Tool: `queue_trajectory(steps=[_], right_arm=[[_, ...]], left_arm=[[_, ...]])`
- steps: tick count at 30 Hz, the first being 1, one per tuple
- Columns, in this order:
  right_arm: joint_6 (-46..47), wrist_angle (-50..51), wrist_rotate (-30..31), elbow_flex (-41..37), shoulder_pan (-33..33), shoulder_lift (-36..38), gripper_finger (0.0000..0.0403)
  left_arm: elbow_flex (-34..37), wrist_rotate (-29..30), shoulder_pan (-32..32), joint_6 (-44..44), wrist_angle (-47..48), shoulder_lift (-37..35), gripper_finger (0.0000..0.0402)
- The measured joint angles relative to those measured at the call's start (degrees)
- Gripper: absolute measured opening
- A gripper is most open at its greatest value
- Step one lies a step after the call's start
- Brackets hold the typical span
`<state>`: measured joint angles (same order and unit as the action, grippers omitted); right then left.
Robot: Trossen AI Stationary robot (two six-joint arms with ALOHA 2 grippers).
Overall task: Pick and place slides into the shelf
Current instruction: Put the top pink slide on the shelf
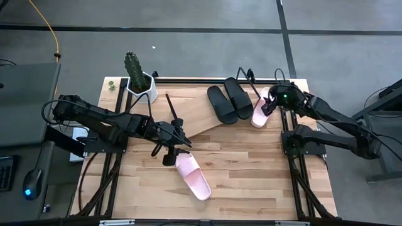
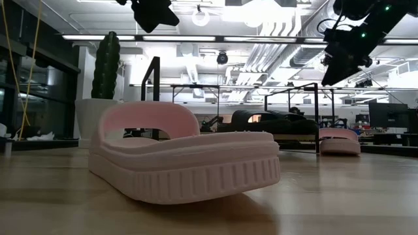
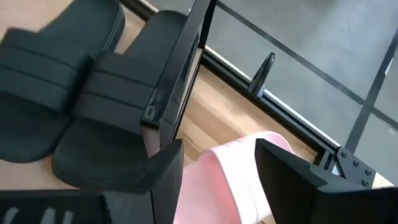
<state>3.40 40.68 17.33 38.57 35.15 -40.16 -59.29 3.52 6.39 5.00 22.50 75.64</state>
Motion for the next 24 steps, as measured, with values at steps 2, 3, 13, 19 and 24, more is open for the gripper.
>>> queue_trajectory(steps=[2, 3, 13, 19, 24], right_arm=[[-0.4, 0.0, -1.6, 0.5, 1.5, 0.7, 0.0191], [-0.7, 0.1, -2.6, 0.8, 2.5, 0.9, 0.0191], [-3.2, 23.7, -5.6, 20.3, 14.3, -5.2, 0.0191], [-7.9, 25.7, -15.1, 28.5, 20.2, -7.8, 0.0191], [-10.8, 28.5, -19.3, 30.0, 25.4, -11.3, 0.0191]], left_arm=[[0.0, 0.4, 0.0, 0.4, 0.0, 0.0, 0.0177], [0.0, 0.6, 0.0, 0.8, 0.0, 0.0, 0.0177], [0.0, 0.3, 0.0, 4.4, 0.0, 0.0, 0.0177], [0.0, -0.5, 0.0, 4.4, -0.5, 0.0, 0.0177], [0.0, -0.5, 0.0, 4.4, -0.6, 0.0, 0.0177]])
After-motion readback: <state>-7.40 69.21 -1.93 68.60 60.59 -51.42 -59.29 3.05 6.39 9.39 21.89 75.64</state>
